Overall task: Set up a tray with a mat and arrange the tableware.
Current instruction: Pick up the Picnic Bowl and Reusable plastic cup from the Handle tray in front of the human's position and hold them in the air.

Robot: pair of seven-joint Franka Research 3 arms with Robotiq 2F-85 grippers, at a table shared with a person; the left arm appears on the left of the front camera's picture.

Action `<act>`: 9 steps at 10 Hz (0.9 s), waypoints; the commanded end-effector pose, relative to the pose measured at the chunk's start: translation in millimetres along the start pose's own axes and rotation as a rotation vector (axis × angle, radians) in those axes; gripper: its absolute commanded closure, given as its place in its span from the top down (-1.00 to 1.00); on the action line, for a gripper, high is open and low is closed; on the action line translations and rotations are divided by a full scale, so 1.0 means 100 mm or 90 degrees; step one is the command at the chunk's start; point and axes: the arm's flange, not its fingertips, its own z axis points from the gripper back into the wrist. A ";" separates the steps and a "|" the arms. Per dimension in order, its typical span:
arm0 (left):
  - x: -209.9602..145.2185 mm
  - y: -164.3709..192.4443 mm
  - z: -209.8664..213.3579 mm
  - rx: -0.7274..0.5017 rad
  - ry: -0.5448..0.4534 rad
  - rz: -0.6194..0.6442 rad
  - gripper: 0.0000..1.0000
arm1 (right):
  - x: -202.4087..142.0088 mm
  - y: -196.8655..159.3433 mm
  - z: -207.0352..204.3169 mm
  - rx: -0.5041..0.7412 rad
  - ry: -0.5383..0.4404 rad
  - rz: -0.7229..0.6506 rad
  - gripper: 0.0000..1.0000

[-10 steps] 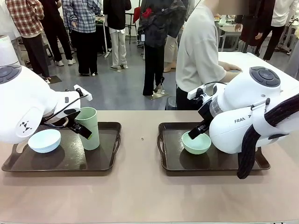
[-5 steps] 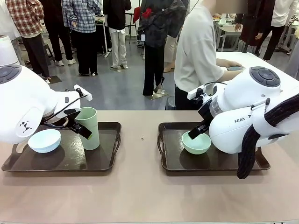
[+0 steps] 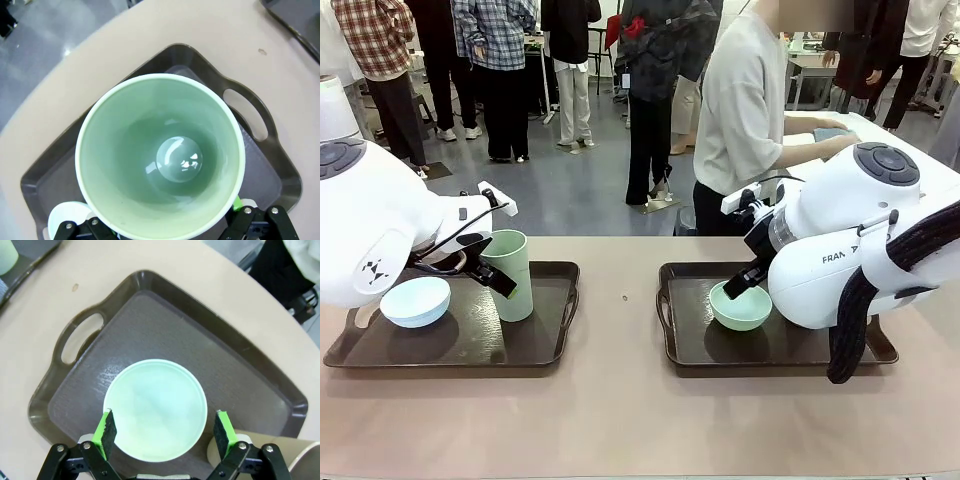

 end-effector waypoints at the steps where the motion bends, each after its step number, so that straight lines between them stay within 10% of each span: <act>1: -0.09 0.00 0.22 0.026 0.020 -0.004 1.00 | -0.11 0.11 0.24 -0.001 0.067 -0.054 1.00; 9: -1.18 -0.05 1.59 -0.036 0.164 -0.046 1.00 | -1.53 0.71 1.45 0.042 0.220 -0.100 1.00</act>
